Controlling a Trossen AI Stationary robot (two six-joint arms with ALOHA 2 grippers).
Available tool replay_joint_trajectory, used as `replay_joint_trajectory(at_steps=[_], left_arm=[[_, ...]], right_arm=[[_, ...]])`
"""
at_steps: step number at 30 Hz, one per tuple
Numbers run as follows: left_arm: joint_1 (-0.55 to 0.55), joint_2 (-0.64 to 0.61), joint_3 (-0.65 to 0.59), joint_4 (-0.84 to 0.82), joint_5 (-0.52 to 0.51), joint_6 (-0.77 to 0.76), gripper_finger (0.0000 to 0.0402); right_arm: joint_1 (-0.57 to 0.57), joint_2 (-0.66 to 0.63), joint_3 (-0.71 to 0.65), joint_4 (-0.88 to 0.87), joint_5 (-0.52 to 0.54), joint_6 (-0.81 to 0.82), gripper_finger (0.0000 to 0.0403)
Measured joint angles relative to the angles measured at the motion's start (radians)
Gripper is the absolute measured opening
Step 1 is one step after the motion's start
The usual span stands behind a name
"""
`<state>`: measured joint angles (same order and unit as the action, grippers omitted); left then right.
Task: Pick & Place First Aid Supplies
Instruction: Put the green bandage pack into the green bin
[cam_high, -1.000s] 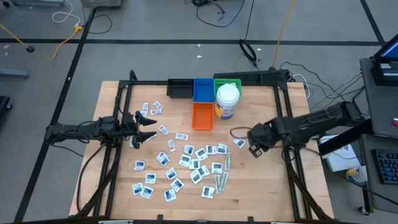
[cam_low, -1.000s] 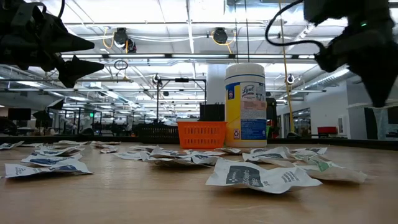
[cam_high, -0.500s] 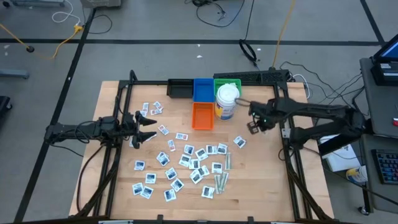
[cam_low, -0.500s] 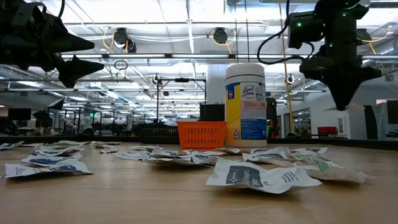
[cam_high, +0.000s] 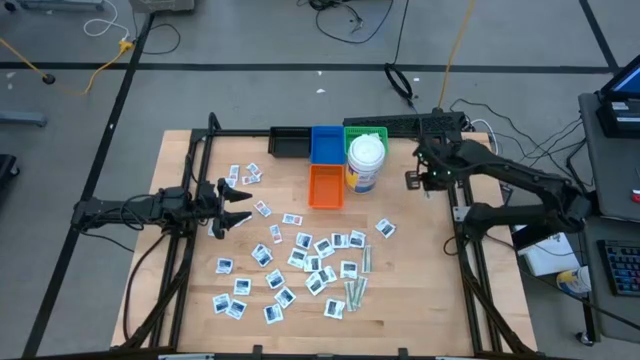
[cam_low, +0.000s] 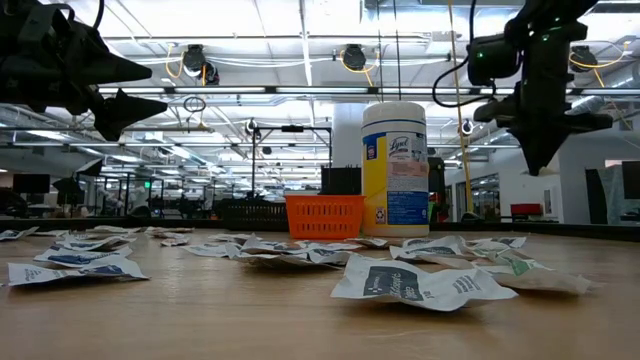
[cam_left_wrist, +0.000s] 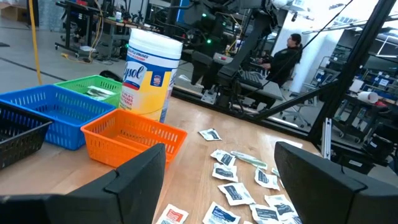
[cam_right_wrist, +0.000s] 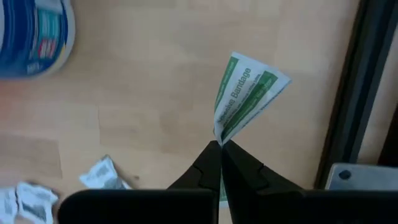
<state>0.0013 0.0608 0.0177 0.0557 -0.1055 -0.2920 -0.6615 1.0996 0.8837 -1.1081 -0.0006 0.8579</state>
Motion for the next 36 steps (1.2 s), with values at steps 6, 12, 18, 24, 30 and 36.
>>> replay_joint_trajectory(at_steps=[6, 12, 18, 24, 30, 36], left_arm=[[0.000, 0.000, 0.000, 0.000, 0.000, 0.000, 0.0306], [0.000, 0.000, 0.000, 0.000, 0.000, 0.000, 0.0306], [0.000, 0.000, 0.000, 0.000, 0.000, 0.000, 0.0306], [0.000, 0.000, 0.000, 0.000, 0.000, 0.000, 0.0306], [0.000, 0.000, 0.000, 0.000, 0.000, 0.000, 0.0306], [0.000, 0.000, 0.000, 0.000, 0.000, 0.000, 0.0306]], right_arm=[[-0.106, 0.073, 0.026, 0.125, -0.036, -0.070, 0.0002], [-0.205, 0.241, 0.134, 0.202, -0.057, -0.151, 0.0002], [-0.297, 0.413, 0.292, 0.253, -0.134, -0.222, 0.0002], [-0.336, 0.559, 0.454, 0.297, -0.239, -0.261, 0.0002], [-0.337, 0.680, 0.570, 0.331, -0.317, -0.272, 0.0002], [-0.337, 0.749, 0.583, 0.394, -0.371, -0.248, 0.0002]])
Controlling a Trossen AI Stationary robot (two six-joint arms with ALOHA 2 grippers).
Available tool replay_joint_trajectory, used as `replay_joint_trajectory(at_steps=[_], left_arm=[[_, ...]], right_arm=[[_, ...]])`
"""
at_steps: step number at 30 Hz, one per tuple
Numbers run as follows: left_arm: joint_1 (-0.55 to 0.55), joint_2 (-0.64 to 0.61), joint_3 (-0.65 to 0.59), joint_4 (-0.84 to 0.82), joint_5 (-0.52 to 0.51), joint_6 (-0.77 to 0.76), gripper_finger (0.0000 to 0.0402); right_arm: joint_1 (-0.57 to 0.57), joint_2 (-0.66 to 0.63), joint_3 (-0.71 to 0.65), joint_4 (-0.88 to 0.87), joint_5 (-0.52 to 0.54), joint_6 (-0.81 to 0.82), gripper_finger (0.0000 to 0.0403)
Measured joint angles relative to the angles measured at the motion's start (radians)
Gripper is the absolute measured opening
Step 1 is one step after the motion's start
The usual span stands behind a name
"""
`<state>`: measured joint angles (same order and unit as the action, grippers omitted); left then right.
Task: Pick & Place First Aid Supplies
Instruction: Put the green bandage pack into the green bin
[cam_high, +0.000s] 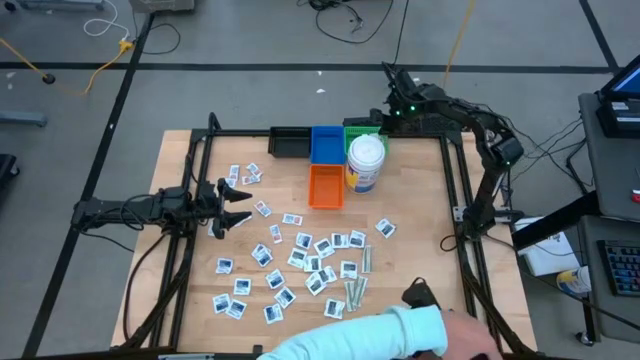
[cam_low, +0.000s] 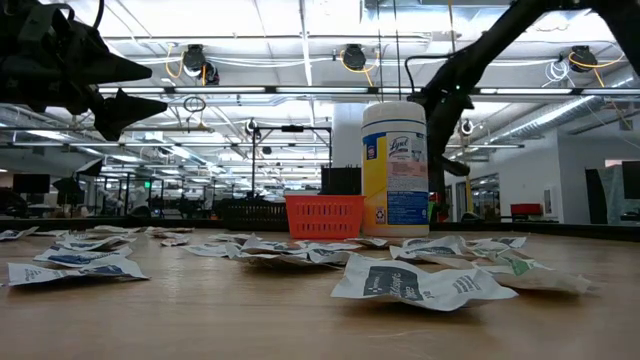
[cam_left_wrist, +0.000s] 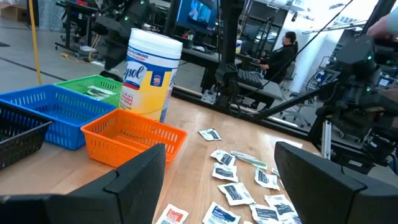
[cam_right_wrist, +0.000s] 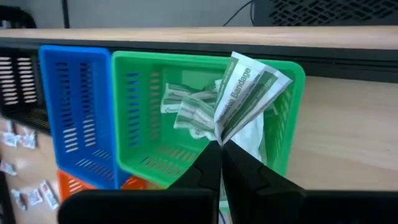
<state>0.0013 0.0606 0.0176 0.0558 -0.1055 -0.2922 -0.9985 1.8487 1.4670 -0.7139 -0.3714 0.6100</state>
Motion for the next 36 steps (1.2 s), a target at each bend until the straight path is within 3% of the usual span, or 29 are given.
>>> replay_joint_trajectory(at_steps=[12, 23, 27, 36], left_arm=[[0.000, 0.000, 0.000, 0.000, 0.000, 0.000, 0.0306], [0.000, 0.000, 0.000, 0.000, 0.000, 0.000, 0.0306], [0.000, 0.000, 0.000, 0.000, 0.000, 0.000, 0.0306], [0.000, 0.000, 0.000, 0.000, 0.000, 0.000, 0.0306]], right_arm=[[0.006, 0.058, 0.000, 0.005, -0.053, -0.028, 0.0014], [0.005, 0.058, 0.000, 0.021, -0.049, -0.050, 0.0138], [-0.004, 0.041, 0.000, 0.026, -0.044, -0.074, 0.0166], [-0.009, -0.073, -0.015, -0.142, 0.172, -0.103, 0.0160]])
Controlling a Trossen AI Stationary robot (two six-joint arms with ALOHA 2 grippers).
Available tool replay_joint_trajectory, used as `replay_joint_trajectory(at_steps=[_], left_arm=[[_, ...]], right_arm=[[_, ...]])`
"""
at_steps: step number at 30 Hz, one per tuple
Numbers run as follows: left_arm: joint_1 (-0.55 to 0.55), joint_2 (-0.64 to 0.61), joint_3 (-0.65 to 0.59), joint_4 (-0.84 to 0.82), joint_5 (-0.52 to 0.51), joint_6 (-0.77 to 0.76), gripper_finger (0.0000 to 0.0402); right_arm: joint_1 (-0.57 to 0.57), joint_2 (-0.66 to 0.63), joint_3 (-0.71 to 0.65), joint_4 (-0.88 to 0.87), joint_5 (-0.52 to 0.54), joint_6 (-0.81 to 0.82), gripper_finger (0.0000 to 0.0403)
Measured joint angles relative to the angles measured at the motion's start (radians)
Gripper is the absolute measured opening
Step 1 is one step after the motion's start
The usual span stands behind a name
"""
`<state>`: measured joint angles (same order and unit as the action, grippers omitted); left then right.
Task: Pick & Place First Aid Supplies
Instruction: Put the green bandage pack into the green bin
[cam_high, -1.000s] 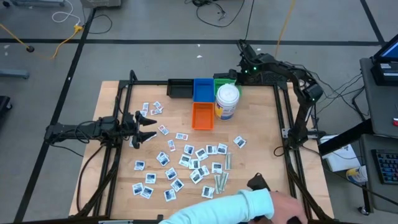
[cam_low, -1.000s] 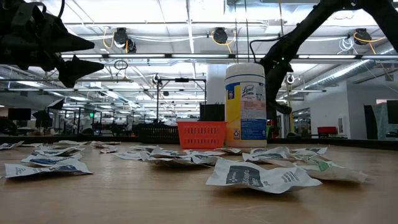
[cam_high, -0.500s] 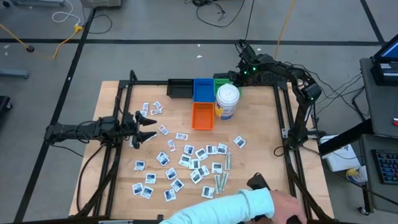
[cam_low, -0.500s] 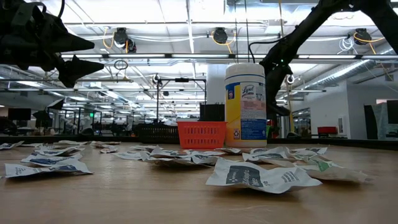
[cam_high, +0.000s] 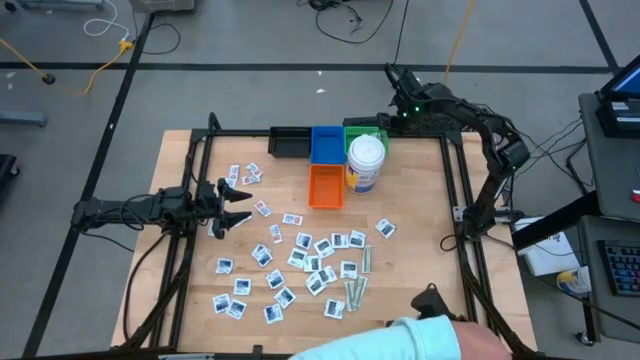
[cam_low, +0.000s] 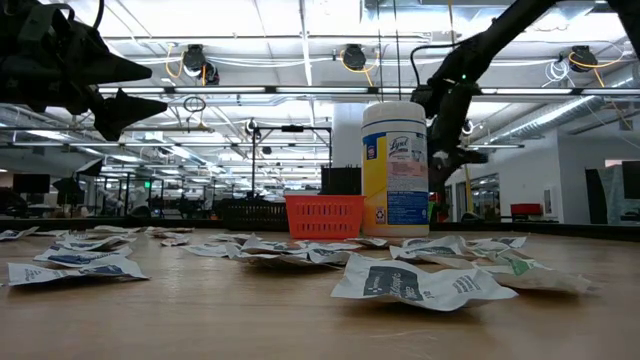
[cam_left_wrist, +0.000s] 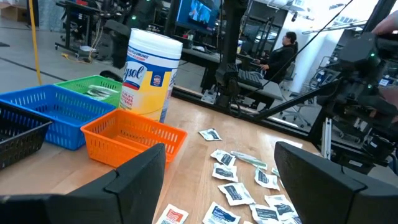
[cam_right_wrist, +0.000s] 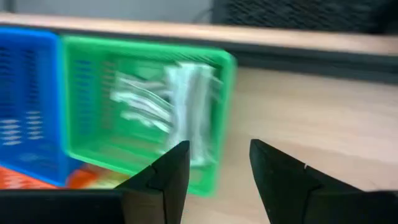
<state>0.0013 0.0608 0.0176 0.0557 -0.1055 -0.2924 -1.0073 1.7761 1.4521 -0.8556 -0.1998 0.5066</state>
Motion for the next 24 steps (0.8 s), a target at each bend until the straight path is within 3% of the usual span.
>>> replay_joint_trajectory(at_steps=[5, 12, 24], left_arm=[[0.000, 0.000, 0.000, 0.000, 0.000, 0.000, 0.0306], [0.000, 0.000, 0.000, 0.000, 0.000, 0.000, 0.0306], [0.000, 0.000, 0.000, 0.000, 0.000, 0.000, 0.0306]], right_arm=[[0.007, -0.106, -0.116, -0.023, 0.074, 0.002, 0.0156], [0.061, -0.287, -0.337, -0.022, 0.099, 0.022, 0.0155], [0.273, -0.615, -0.681, -0.001, 0.099, 0.177, 0.0155]])
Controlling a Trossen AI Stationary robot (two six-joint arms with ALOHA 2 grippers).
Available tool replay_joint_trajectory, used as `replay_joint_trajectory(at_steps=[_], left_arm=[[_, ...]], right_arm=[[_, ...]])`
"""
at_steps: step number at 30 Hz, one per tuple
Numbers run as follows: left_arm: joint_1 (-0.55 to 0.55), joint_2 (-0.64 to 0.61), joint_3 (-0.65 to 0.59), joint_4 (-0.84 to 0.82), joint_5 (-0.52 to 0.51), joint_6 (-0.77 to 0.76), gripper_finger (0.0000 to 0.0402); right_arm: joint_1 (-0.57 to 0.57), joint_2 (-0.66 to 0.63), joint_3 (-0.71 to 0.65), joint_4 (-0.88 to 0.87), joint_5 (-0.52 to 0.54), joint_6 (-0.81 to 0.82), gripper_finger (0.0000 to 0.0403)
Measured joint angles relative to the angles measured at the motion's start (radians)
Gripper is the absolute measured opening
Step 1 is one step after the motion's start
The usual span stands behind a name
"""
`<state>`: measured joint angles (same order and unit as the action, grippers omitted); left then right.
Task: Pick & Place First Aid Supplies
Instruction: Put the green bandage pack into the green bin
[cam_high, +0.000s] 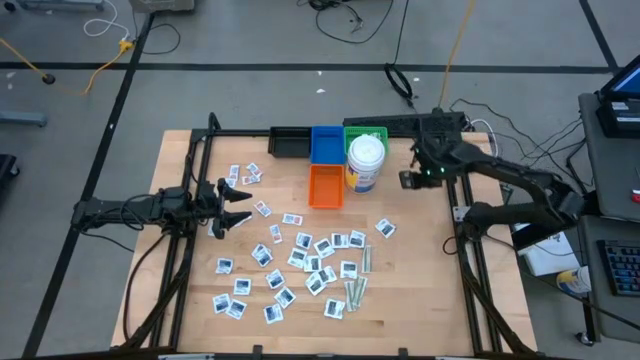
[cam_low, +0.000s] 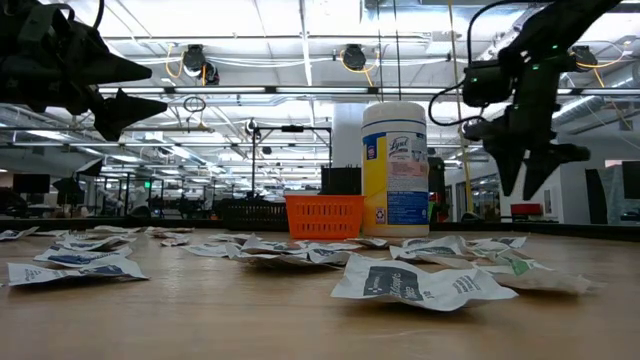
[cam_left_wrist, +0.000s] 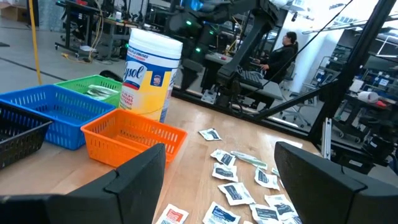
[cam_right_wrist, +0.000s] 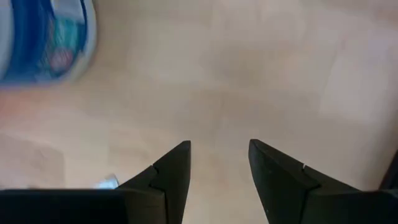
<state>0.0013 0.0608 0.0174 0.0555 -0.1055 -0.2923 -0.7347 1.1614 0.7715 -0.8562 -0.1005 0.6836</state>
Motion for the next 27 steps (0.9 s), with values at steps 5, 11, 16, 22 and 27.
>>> replay_joint_trajectory(at_steps=[5, 11, 16, 22, 27], left_arm=[[0.000, 0.000, 0.000, 0.000, 0.000, 0.000, 0.0306], [0.000, 0.000, 0.000, 0.000, 0.000, 0.000, 0.0306], [0.000, 0.000, 0.000, 0.000, 0.000, 0.000, 0.0306], [0.000, 0.000, 0.000, 0.000, 0.000, 0.000, 0.0306], [0.000, 0.000, 0.000, 0.000, 0.000, 0.000, 0.0306]], right_arm=[[0.117, -0.082, -0.067, -0.015, 0.000, 0.088, 0.0155], [0.231, -0.112, -0.123, -0.019, 0.000, 0.178, 0.0155], [0.323, -0.106, -0.126, -0.020, 0.001, 0.247, 0.0155], [0.471, -0.069, -0.126, -0.016, 0.001, 0.335, 0.0155], [0.598, -0.037, -0.126, -0.016, 0.000, 0.406, 0.0155]])
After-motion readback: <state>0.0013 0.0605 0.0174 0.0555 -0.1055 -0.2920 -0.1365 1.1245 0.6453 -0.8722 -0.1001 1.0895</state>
